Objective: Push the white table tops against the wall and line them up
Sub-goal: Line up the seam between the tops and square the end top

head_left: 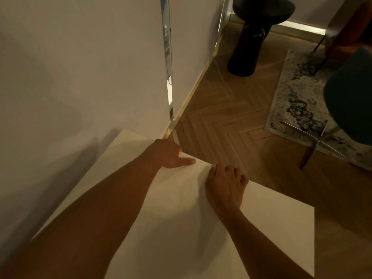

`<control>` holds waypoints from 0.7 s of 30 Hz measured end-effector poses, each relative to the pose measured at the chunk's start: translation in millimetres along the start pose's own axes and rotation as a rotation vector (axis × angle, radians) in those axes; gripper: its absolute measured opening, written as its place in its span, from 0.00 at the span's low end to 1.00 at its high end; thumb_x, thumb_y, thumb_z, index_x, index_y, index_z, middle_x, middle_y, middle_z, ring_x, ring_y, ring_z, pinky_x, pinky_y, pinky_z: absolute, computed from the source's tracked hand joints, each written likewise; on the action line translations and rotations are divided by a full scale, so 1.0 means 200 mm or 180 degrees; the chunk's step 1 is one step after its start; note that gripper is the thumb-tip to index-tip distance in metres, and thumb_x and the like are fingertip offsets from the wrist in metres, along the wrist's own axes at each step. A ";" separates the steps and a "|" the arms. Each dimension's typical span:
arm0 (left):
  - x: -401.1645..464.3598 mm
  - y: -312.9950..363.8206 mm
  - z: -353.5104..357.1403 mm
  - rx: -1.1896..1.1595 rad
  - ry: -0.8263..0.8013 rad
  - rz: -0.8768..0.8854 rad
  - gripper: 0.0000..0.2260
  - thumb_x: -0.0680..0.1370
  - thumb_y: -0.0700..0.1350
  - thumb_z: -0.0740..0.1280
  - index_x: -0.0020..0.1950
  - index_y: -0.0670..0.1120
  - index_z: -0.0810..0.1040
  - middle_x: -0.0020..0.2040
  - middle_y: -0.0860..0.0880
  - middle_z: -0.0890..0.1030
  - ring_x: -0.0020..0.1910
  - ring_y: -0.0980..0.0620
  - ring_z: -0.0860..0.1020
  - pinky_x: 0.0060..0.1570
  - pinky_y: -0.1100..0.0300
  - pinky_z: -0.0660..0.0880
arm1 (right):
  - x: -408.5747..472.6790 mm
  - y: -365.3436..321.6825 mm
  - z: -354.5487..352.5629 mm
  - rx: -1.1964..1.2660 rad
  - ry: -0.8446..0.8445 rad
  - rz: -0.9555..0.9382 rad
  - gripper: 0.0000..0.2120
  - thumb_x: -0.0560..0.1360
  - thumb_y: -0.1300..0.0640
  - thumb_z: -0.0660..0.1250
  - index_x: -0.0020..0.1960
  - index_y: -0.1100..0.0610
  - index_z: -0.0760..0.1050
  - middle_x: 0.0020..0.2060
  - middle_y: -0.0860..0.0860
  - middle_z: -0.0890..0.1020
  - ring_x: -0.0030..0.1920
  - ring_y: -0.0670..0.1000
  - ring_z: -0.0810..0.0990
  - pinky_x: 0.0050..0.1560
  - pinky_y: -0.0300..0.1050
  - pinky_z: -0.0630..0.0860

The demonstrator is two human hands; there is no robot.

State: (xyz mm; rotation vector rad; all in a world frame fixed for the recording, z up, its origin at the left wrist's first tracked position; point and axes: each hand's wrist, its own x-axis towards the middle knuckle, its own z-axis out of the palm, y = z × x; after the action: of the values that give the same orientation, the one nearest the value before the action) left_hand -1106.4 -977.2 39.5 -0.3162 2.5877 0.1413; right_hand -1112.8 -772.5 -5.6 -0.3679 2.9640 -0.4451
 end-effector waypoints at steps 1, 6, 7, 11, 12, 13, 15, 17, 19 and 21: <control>0.00 0.00 -0.01 -0.0048 -0.0027 0.0020 0.42 0.73 0.77 0.52 0.75 0.50 0.71 0.74 0.46 0.74 0.71 0.44 0.73 0.70 0.47 0.66 | 0.00 -0.01 0.00 0.0006 -0.0008 0.0002 0.16 0.83 0.48 0.47 0.53 0.50 0.73 0.50 0.51 0.77 0.57 0.55 0.72 0.67 0.56 0.62; 0.00 -0.01 -0.03 0.0016 -0.0162 0.0106 0.38 0.76 0.75 0.52 0.72 0.48 0.73 0.72 0.46 0.75 0.68 0.45 0.74 0.67 0.49 0.68 | 0.01 -0.01 0.06 -0.0027 0.0119 0.0028 0.15 0.83 0.48 0.48 0.51 0.48 0.73 0.48 0.49 0.77 0.55 0.53 0.72 0.63 0.54 0.62; 0.00 -0.02 -0.04 0.0043 -0.0121 0.0097 0.37 0.76 0.74 0.53 0.71 0.48 0.74 0.71 0.46 0.76 0.67 0.45 0.75 0.66 0.49 0.69 | 0.02 -0.02 0.06 -0.0040 0.0151 0.0005 0.14 0.83 0.48 0.49 0.51 0.48 0.73 0.47 0.49 0.77 0.54 0.54 0.73 0.63 0.54 0.63; 0.00 -0.03 -0.04 -0.0002 -0.0178 0.0002 0.37 0.76 0.75 0.53 0.72 0.49 0.73 0.71 0.46 0.75 0.68 0.44 0.74 0.68 0.47 0.66 | 0.02 -0.05 0.08 -0.0143 0.0146 0.0005 0.08 0.81 0.51 0.54 0.50 0.50 0.71 0.46 0.51 0.78 0.52 0.56 0.73 0.60 0.56 0.66; -0.01 -0.03 -0.02 0.0059 -0.0098 -0.0016 0.37 0.76 0.74 0.51 0.73 0.49 0.72 0.72 0.46 0.74 0.69 0.43 0.73 0.71 0.45 0.63 | 0.01 -0.05 0.08 -0.0178 0.0160 -0.0029 0.08 0.81 0.52 0.54 0.51 0.51 0.71 0.47 0.52 0.78 0.52 0.57 0.73 0.61 0.57 0.66; -0.02 -0.03 0.01 0.0086 0.0023 -0.0023 0.37 0.77 0.74 0.50 0.74 0.50 0.70 0.73 0.46 0.73 0.70 0.42 0.71 0.73 0.43 0.60 | 0.00 -0.06 0.07 -0.0179 0.0137 -0.0048 0.08 0.81 0.53 0.55 0.53 0.52 0.71 0.48 0.53 0.78 0.53 0.58 0.73 0.62 0.59 0.67; -0.05 -0.03 0.09 -0.0035 0.0377 -0.0042 0.35 0.78 0.73 0.49 0.77 0.53 0.65 0.76 0.47 0.68 0.75 0.41 0.65 0.75 0.35 0.53 | -0.02 -0.06 0.06 -0.0168 0.0059 -0.0127 0.11 0.81 0.53 0.54 0.58 0.53 0.72 0.54 0.55 0.78 0.58 0.60 0.72 0.66 0.64 0.65; -0.09 -0.03 0.22 -0.0198 0.0645 -0.0149 0.35 0.78 0.73 0.47 0.80 0.57 0.58 0.81 0.50 0.59 0.81 0.43 0.54 0.73 0.27 0.48 | -0.04 -0.06 0.07 -0.0084 0.0070 -0.0295 0.17 0.82 0.51 0.51 0.67 0.54 0.70 0.62 0.55 0.76 0.65 0.60 0.69 0.72 0.67 0.59; -0.17 -0.02 0.35 -0.0173 0.0936 -0.0238 0.37 0.77 0.74 0.43 0.82 0.59 0.51 0.84 0.51 0.50 0.82 0.44 0.46 0.70 0.22 0.48 | -0.07 -0.06 0.09 -0.0059 0.0027 -0.0514 0.25 0.83 0.48 0.46 0.78 0.55 0.60 0.74 0.55 0.66 0.76 0.59 0.60 0.77 0.66 0.48; -0.27 0.00 0.47 -0.0100 0.1079 -0.0353 0.36 0.76 0.73 0.39 0.82 0.61 0.45 0.84 0.52 0.45 0.82 0.43 0.45 0.69 0.21 0.48 | -0.14 -0.06 0.11 -0.0003 -0.0101 -0.0721 0.29 0.83 0.45 0.40 0.81 0.54 0.47 0.81 0.55 0.51 0.81 0.59 0.44 0.78 0.64 0.41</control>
State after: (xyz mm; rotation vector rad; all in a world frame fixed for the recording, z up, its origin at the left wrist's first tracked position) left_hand -1015.2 -952.0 -12.5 -0.5347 2.8951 0.0950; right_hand -1079.2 -783.1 -20.1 -0.7084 2.9029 -0.4562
